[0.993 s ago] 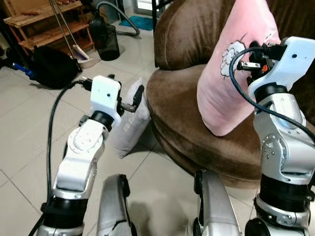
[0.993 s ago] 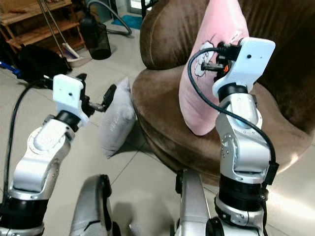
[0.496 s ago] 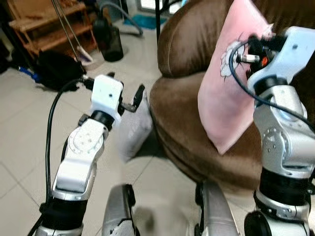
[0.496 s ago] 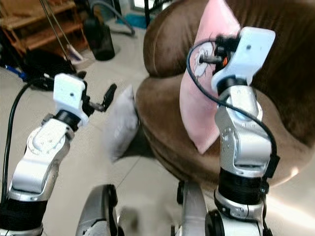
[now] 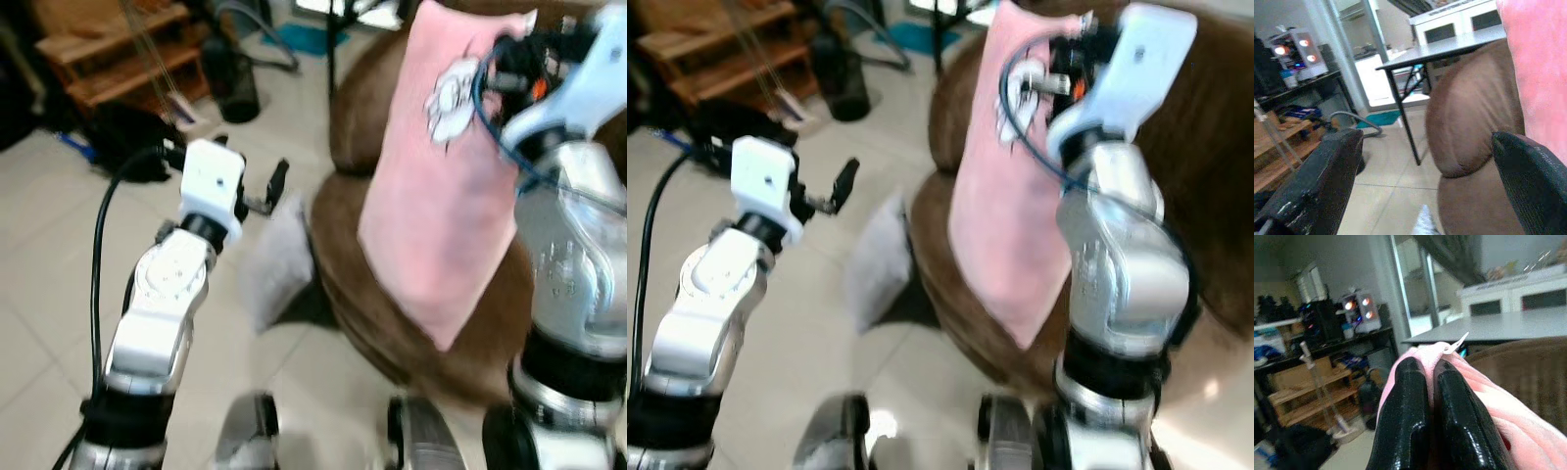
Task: Move the pillow to the sofa from floor
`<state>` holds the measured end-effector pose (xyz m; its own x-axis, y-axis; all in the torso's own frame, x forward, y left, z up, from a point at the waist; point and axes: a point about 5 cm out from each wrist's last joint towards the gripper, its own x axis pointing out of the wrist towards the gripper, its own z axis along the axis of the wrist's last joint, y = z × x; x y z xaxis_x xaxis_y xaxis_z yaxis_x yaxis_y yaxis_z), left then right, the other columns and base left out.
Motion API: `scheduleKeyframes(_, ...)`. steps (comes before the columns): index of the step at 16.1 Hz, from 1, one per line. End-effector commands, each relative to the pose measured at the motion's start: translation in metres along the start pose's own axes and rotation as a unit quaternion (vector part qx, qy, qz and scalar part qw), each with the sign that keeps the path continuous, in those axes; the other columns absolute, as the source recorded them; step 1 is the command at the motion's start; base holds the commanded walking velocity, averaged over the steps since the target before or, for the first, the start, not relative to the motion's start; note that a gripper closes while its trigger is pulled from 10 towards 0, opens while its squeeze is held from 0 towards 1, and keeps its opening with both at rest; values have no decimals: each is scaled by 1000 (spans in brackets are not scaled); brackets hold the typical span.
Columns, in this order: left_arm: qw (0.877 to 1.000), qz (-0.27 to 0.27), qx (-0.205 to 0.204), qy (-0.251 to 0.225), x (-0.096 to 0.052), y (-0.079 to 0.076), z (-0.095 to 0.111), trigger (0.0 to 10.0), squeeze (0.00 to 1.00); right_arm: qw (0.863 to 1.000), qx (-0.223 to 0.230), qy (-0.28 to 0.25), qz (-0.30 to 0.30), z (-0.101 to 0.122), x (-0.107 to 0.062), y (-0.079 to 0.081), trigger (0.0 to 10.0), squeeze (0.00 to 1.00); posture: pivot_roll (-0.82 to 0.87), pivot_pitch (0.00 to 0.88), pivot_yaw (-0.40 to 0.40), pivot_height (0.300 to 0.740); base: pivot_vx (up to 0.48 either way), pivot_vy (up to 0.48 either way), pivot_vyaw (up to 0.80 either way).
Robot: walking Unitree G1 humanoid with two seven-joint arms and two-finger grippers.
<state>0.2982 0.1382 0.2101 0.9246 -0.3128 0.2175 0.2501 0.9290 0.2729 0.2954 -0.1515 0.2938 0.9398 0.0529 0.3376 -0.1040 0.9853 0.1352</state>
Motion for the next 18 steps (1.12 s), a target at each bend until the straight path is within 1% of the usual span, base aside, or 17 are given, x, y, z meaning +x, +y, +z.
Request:
scheduleKeyframes(1,1000,3,2,-2,-1,3,0,10000,0,1000,-1,-16,16,8,-3,7,10000,0,-88,0,55,708,0,0,0)
scheduleKeyframes(4,1000,1,0,1,-2,2,-3,10000,0,1000,-4,7,-3,-8,-12,3,10000,0,-91,0,63,740,0,0,0)
scheduleKeyframes(7,1000,-11,-6,-4,0,-1,-2,10000,0,999,-6,35,9,-21,-16,5,10000,0,-93,0,66,740,0,0,0)
scheduleKeyframes(8,1000,-17,-11,-6,0,-3,-2,10000,0,999,-8,49,16,-28,-18,7,10000,0,-92,0,65,740,0,0,0)
scheduleKeyframes(9,1000,-16,-10,-5,0,-3,-2,10000,0,997,-5,74,22,-43,-21,8,10000,0,-89,0,64,740,345,0,0)
scheduleKeyframes(10,1000,-14,-10,-4,0,-3,-3,10000,0,995,14,97,29,-58,-25,11,10000,0,-88,0,63,740,345,0,-800)
scheduleKeyframes(12,1000,-15,-10,-3,0,-4,-4,10000,0,993,14,111,33,-68,-28,14,10000,0,-81,0,61,740,343,0,-800)
scheduleKeyframes(14,1000,-14,-9,-2,-1,-2,-5,10000,0,991,16,124,38,-76,-31,16,10000,0,-80,0,63,740,347,0,-800)
scheduleKeyframes(17,1000,-15,-7,-1,-1,-1,-5,10000,0,990,19,136,34,-85,-35,14,10000,0,-80,0,65,740,341,0,-800)
scheduleKeyframes(18,1000,-16,-8,-1,-1,-1,-6,10000,0,989,14,142,36,-88,-37,14,10000,0,-82,0,68,740,341,0,0)
